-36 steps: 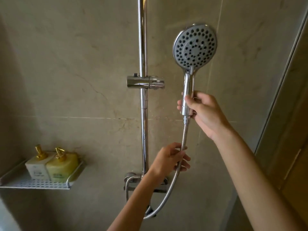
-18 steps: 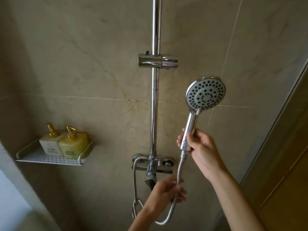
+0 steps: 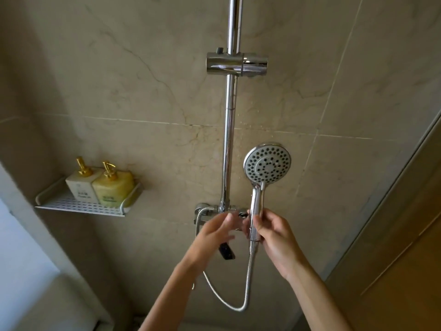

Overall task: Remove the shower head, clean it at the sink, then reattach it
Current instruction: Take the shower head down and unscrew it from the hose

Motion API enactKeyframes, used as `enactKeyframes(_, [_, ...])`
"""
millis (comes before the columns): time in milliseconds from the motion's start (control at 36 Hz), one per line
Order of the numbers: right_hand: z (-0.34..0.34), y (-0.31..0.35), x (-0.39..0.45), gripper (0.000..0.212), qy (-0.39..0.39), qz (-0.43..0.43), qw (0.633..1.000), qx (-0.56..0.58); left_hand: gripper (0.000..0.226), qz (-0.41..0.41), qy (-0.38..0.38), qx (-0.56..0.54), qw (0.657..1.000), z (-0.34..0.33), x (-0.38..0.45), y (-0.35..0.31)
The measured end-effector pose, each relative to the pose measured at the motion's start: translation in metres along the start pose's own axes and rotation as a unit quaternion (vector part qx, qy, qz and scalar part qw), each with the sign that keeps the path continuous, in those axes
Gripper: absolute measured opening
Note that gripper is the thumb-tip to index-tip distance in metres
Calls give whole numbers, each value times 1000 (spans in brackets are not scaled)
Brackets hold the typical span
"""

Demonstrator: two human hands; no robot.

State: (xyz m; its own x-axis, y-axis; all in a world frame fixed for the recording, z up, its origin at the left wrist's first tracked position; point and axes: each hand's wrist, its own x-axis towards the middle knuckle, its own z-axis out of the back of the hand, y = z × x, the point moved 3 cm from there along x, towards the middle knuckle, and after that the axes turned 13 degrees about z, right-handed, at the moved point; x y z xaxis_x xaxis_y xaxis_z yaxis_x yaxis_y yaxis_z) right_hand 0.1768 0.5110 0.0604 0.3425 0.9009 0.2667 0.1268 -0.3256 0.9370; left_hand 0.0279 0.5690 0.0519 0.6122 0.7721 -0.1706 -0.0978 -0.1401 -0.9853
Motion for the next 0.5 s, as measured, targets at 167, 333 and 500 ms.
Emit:
enactKeyframes(167, [-12,-8,-10,25,54,-28,998,-21,37,-44,56,33,997,0,11,-35])
enactKeyframes(333, [-20,-16,-16,26,78,-30,996,-26,9,-10,27,-12,999,0,18,-26])
enactKeyframes(500, [-19,-22,-18,32,119,-75,989,44,24,21,-10,-63,998,5,17,-14])
